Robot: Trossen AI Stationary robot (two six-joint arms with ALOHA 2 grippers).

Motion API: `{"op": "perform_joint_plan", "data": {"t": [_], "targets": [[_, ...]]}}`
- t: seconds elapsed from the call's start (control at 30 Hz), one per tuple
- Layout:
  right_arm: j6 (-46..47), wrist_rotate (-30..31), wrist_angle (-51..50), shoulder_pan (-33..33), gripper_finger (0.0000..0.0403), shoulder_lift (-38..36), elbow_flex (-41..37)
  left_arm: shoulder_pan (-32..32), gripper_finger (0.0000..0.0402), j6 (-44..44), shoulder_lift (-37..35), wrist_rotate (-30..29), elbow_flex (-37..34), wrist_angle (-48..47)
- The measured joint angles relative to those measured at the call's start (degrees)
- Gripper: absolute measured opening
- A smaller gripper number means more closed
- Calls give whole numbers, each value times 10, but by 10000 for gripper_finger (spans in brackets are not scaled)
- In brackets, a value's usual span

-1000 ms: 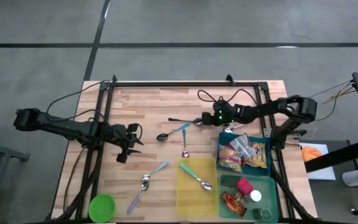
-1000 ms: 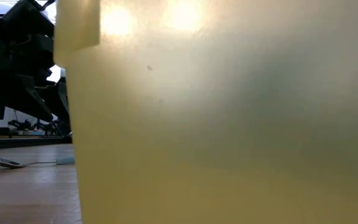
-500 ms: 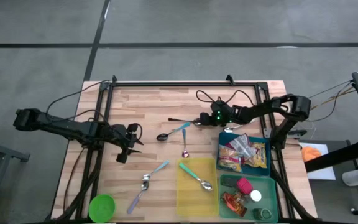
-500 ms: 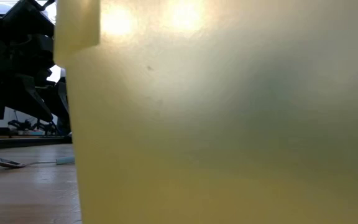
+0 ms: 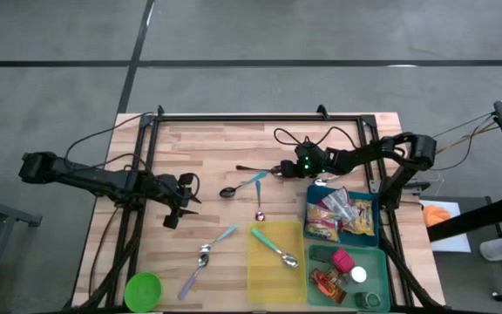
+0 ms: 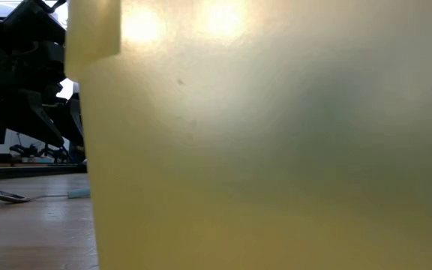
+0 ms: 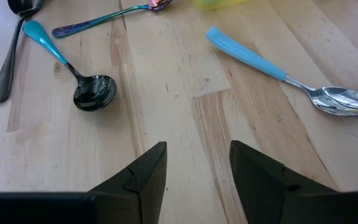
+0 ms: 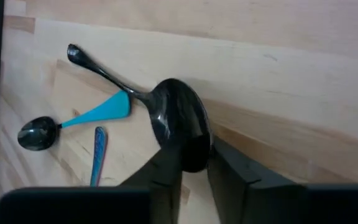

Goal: Pick & Place Food Item
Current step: Put the black spoon into the yellow bin

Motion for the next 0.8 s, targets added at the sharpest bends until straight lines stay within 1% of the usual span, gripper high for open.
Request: {"op": "perform_joint_plan", "data": {"t": [0.1, 0.17, 0.6, 0.8], "targets": [[-5, -1, 0, 0, 31, 0, 0, 0, 174, 0, 0, 0, 0, 0], [-15, -1, 2, 0, 16, 0, 0, 0, 174, 0, 0, 0, 0, 0], [-34, 2, 8, -1, 19, 0, -1, 0, 174, 0, 0, 0, 0, 0], [-56, 8, 38, 0, 18, 1, -1, 0, 174, 0, 0, 0, 0, 0]]}}
